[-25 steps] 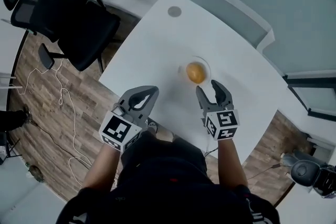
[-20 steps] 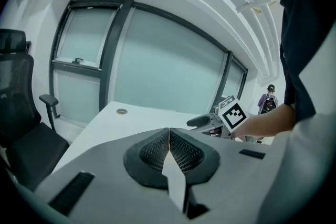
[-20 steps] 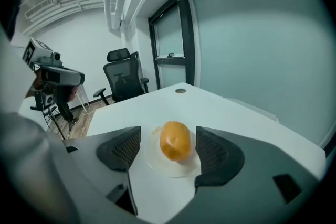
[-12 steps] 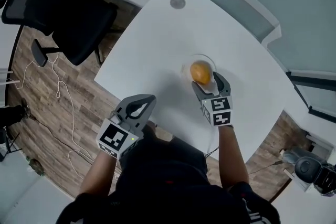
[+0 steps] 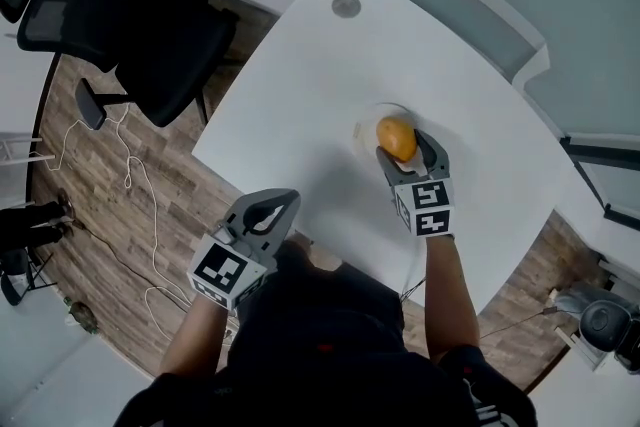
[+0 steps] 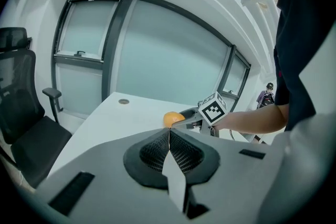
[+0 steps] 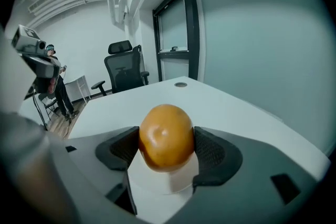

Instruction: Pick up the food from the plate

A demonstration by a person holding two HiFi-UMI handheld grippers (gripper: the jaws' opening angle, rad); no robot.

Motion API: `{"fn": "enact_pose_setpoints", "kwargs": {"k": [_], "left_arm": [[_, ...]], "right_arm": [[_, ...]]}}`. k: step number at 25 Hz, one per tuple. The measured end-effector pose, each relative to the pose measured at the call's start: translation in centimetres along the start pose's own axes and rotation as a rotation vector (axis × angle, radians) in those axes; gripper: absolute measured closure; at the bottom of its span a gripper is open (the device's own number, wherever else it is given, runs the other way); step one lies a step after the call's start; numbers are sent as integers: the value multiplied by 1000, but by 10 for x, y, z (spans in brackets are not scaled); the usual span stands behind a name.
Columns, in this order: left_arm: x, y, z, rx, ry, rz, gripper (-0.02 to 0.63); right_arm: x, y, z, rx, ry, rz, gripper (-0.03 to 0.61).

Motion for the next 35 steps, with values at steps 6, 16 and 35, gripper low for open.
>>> {"fn": "enact_pose_setpoints", "kwargs": {"k": [6, 16, 35], "left_arm": [[21, -27, 11, -36, -33, -40, 591], [77, -74, 53, -35, -216, -68, 591], [122, -104, 93, -61, -380, -226, 591]], "right_arm": [[35, 6, 66, -24, -162, -23, 236], [82, 37, 199, -75, -419, 10, 236], [97, 71, 306, -191, -596, 55, 236]]}}
Point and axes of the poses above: the fingertips, and each gripper's own axes: z backward along the fingers, y to its left, x out of its top, the point moved 5 cm from there along z, backward along the fingers, and after that the axes turned 8 degrees about y, right-handed, at the moved point
